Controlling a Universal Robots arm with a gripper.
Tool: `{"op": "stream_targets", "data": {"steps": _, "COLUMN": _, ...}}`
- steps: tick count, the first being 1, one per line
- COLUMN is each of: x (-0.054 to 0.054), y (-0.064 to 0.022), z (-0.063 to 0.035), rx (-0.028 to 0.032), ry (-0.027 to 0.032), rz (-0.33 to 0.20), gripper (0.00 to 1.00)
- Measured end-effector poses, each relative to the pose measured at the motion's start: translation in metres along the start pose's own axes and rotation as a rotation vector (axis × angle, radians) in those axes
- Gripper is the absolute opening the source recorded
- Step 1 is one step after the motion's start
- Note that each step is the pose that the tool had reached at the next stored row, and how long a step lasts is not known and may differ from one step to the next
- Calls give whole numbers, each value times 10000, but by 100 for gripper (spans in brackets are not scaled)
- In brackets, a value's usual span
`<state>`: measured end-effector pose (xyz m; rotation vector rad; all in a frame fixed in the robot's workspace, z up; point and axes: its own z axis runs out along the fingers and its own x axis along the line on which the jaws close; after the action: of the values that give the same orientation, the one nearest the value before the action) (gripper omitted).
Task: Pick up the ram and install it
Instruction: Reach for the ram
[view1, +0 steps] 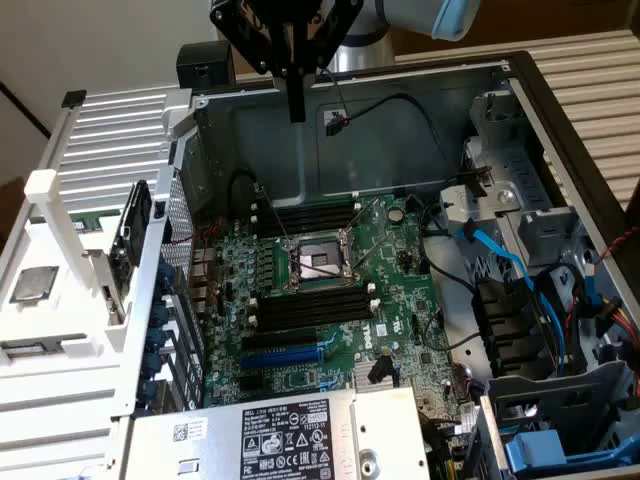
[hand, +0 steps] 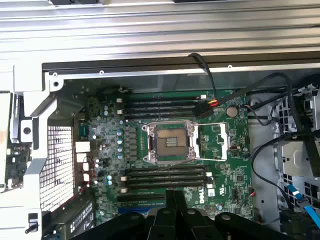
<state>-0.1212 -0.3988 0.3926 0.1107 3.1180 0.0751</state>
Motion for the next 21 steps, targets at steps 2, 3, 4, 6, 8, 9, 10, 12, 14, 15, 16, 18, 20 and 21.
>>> {"op": "stream_targets", "data": {"steps": 2, "x": 0, "y": 0, "z": 0, "rx": 0, "ry": 0, "rz": 0, "gripper": 11}}
{"op": "stream_targets", "data": {"steps": 3, "x": 0, "y": 0, "z": 0, "rx": 0, "ry": 0, "rz": 0, "gripper": 11}}
{"op": "stream_targets", "data": {"steps": 4, "x": 0, "y": 0, "z": 0, "rx": 1, "ry": 0, "rz": 0, "gripper": 11}}
{"op": "stream_targets", "data": {"steps": 6, "x": 0, "y": 0, "z": 0, "rx": 0, "ry": 0, "rz": 0, "gripper": 11}}
{"op": "stream_targets", "data": {"steps": 8, "x": 0, "y": 0, "z": 0, "rx": 0, "ry": 0, "rz": 0, "gripper": 11}}
{"op": "stream_targets", "data": {"steps": 9, "x": 0, "y": 0, "z": 0, "rx": 0, "ry": 0, "rz": 0, "gripper": 11}}
{"op": "stream_targets", "data": {"steps": 10, "x": 0, "y": 0, "z": 0, "rx": 1, "ry": 0, "rz": 0, "gripper": 11}}
{"op": "stream_targets", "data": {"steps": 12, "x": 1, "y": 0, "z": 0, "rx": 0, "ry": 0, "rz": 1, "gripper": 11}}
{"op": "stream_targets", "data": {"steps": 14, "x": 13, "y": -1, "z": -1, "rx": 1, "ry": 0, "rz": 1, "gripper": 11}}
{"op": "stream_targets", "data": {"steps": 15, "x": 24, "y": -2, "z": -2, "rx": 2, "ry": 1, "rz": 0, "gripper": 11}}
{"op": "stream_targets", "data": {"steps": 16, "x": 41, "y": -3, "z": -2, "rx": 2, "ry": 0, "rz": 0, "gripper": 11}}
{"op": "stream_targets", "data": {"steps": 18, "x": 93, "y": -7, "z": -2, "rx": 0, "ry": -7, "rz": -1, "gripper": 11}}
{"op": "stream_targets", "data": {"steps": 20, "x": 150, "y": -11, "z": -4, "rx": 0, "ry": -15, "rz": 0, "gripper": 11}}
{"op": "stream_targets", "data": {"steps": 21, "x": 177, "y": -13, "z": -4, "rx": 0, "ry": -18, "rz": -1, "gripper": 11}}
